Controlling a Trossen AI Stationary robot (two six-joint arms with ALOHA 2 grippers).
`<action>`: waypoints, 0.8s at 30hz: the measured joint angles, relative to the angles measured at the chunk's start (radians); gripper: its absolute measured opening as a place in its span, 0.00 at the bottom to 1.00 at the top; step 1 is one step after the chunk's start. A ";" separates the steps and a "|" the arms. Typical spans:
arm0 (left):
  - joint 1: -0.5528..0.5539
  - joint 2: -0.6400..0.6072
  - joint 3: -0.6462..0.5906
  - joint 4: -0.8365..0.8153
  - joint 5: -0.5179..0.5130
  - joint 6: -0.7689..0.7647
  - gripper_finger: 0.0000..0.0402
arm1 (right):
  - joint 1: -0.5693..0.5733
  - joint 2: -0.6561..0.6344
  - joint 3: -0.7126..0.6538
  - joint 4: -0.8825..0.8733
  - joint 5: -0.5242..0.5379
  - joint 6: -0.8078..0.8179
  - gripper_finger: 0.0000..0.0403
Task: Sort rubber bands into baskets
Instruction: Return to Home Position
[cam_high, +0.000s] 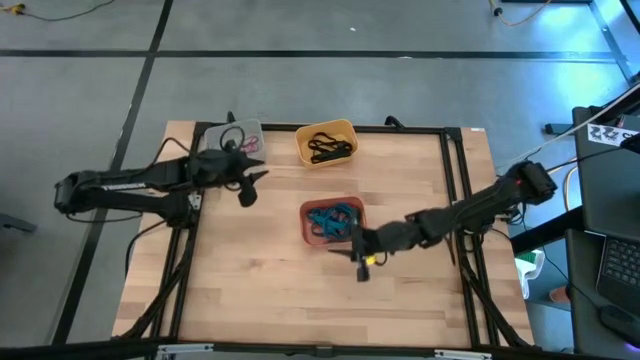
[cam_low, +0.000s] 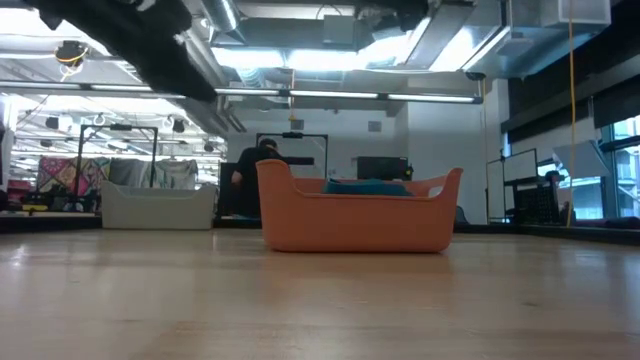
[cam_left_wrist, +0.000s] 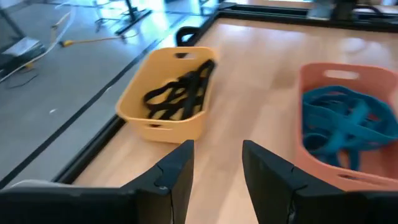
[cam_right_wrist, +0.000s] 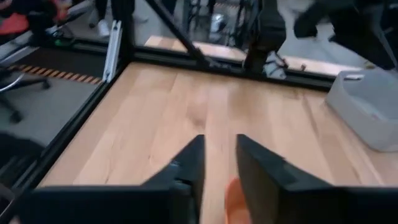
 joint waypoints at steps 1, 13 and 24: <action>-0.018 -0.001 0.000 -0.001 0.000 0.000 0.33 | -0.019 -0.018 0.000 -0.032 -0.034 0.000 0.21; -0.157 -0.127 -0.209 0.163 0.000 0.007 0.21 | -0.183 -0.204 -0.083 -0.163 -0.282 -0.014 0.07; -0.259 -0.377 -0.329 0.204 -0.001 -0.050 0.13 | -0.181 -0.473 -0.377 -0.036 -0.176 0.036 0.03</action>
